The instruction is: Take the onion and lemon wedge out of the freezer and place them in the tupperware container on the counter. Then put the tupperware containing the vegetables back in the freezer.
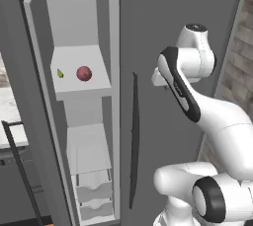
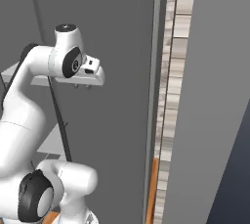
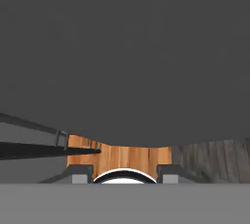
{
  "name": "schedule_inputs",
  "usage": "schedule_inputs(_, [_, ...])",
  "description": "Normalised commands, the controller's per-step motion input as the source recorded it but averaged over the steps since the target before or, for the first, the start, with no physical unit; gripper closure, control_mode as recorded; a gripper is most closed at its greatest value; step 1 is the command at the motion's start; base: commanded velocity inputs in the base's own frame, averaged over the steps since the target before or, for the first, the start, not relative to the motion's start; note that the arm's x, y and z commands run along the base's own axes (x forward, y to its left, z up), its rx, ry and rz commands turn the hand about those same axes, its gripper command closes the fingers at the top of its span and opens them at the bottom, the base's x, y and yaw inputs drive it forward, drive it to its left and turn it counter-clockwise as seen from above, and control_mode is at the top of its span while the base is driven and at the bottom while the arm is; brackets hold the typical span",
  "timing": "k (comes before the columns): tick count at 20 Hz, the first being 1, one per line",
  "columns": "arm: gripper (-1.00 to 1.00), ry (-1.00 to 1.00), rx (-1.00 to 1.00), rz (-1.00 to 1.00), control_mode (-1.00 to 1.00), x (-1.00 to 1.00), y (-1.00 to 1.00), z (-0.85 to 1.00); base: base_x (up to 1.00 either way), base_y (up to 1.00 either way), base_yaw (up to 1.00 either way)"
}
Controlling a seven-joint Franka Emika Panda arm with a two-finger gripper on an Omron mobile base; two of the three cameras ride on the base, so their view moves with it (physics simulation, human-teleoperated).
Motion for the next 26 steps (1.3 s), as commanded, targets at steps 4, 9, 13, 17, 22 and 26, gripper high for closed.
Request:
schedule_inputs(4, [-1.00, -0.15, 0.00, 0.00, -1.00, -0.29, 0.05, 0.06, 0.00, 0.00, 0.00])
schedule_inputs(9, [-1.00, -0.45, -0.02, 0.00, -1.00, -0.60, 0.15, 0.43, 0.00, 0.00, 0.00])
schedule_inputs(13, [-1.00, -0.46, -0.06, 0.00, -1.00, -0.52, 0.20, 0.45, 0.00, 0.00, 0.00])
schedule_inputs(17, [-1.00, -0.20, -0.01, 0.00, -1.00, -0.22, 0.19, 0.23, 0.00, 0.00, 0.00])
schedule_inputs(22, [-1.00, 0.00, 0.00, 0.00, -1.00, -0.12, 0.06, 0.05, 0.00, 0.00, 0.00])
schedule_inputs(26, [-1.00, 0.06, 0.00, 0.00, -1.00, -0.37, 0.00, 0.03, 0.00, 0.00, 0.00])
